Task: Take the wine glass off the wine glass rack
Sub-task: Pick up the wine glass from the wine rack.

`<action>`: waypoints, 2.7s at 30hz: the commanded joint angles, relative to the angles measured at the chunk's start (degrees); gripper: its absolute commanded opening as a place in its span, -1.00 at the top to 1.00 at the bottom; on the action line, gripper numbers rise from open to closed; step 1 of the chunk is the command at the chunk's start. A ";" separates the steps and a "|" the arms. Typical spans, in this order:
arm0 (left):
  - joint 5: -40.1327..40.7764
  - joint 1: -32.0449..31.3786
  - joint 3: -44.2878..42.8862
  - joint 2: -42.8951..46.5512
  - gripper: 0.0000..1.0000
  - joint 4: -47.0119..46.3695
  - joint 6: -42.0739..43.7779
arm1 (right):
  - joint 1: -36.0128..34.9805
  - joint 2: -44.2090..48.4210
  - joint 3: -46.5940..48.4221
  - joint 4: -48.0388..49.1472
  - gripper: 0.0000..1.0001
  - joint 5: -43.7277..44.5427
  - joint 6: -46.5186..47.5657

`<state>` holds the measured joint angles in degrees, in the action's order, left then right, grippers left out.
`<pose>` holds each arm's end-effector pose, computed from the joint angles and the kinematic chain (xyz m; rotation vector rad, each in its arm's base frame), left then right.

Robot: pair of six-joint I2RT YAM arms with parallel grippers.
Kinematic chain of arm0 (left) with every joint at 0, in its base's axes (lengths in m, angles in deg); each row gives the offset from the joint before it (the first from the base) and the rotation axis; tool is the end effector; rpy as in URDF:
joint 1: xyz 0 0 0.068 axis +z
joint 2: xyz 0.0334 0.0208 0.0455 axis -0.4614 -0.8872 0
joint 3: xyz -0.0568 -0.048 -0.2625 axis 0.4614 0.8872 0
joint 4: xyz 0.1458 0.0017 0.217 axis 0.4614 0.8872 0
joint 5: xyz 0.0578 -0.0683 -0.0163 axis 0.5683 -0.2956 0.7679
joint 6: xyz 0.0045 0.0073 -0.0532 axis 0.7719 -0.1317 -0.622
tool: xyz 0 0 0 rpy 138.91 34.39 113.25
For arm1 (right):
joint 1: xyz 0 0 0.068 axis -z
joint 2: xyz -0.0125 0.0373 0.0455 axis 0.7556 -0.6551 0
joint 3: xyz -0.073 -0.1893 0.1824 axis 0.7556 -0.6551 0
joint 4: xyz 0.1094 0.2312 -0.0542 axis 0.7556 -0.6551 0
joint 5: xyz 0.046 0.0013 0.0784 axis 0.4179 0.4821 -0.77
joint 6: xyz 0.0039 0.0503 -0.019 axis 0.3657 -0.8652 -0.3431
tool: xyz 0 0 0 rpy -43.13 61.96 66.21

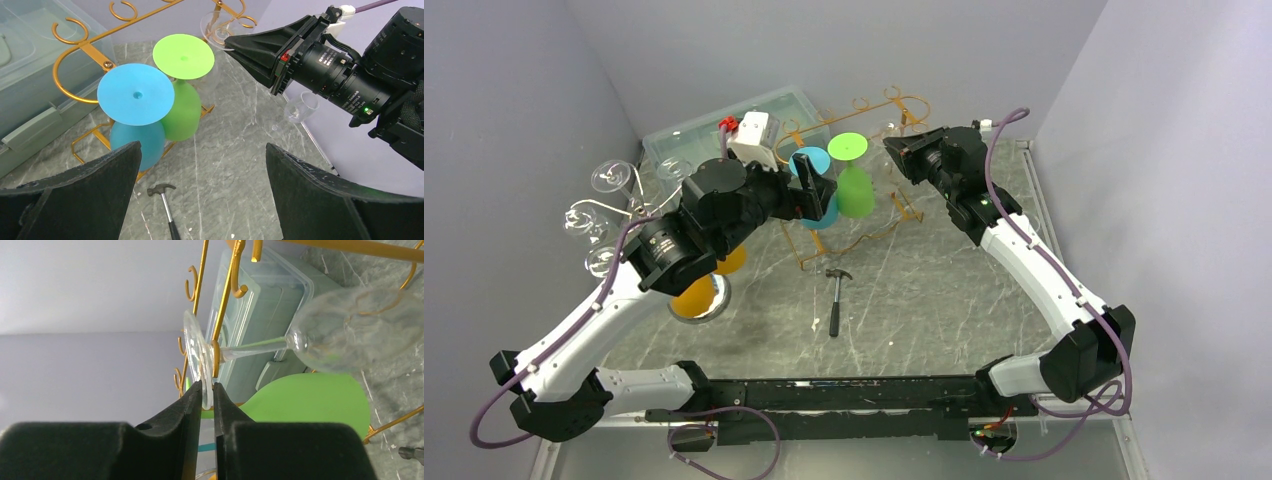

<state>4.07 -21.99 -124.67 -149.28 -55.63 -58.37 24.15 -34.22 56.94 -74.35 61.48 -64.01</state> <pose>0.1539 -0.1632 0.4809 0.1273 1.7638 -0.6984 0.2913 0.1326 0.3941 0.9378 1.7177 1.2051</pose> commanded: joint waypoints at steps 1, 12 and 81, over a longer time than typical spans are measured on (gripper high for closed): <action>0.94 0.24 0.19 1.42 -0.99 -2.45 -0.72 | -0.01 2.22 1.74 2.71 0.66 2.46 0.53; 0.83 0.31 0.39 1.35 -0.99 -3.08 -0.90 | -0.03 2.97 2.23 0.60 0.54 4.14 1.55; -8.66 0.50 -7.19 -7.29 -0.81 -6.93 -1.57 | -2.13 16.00 -5.28 -1.17 1.00 4.68 -0.63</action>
<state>-3.34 -21.67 -128.10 -154.57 -59.17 -57.59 22.33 -22.40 52.40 -78.14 64.91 -65.21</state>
